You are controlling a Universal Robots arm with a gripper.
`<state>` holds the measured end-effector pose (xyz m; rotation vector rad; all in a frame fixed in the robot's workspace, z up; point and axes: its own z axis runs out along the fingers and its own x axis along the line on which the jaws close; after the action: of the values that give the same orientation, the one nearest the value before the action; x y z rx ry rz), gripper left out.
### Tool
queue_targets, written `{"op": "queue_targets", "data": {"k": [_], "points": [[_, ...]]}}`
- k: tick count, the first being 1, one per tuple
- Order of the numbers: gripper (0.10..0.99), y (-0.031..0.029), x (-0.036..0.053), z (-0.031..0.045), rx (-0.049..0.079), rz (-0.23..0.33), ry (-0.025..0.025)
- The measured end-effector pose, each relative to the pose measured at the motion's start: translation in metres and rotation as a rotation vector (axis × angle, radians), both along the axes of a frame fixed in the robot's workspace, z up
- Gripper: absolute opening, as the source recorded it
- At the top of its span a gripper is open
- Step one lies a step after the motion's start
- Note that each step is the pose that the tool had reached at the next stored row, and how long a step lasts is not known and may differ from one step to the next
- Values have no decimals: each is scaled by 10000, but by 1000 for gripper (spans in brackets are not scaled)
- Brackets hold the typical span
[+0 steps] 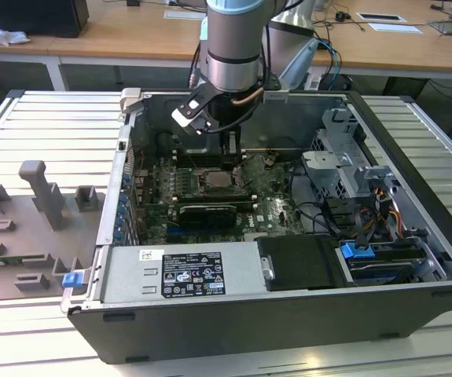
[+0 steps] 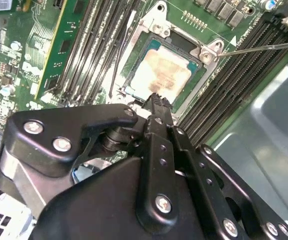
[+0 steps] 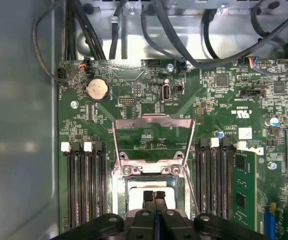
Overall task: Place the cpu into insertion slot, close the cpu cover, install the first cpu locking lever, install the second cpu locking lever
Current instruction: 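Close the cpu cover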
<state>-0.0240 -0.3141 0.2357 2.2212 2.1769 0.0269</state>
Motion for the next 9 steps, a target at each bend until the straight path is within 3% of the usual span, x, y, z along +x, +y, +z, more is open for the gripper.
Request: {"op": "queue_targets", "data": {"k": [2, 4, 9], "points": [[106, 0, 0, 45, -1, 0, 1], [106, 0, 0, 194, -1, 0, 1], [106, 0, 30, 209, 0, 0, 3]]}}
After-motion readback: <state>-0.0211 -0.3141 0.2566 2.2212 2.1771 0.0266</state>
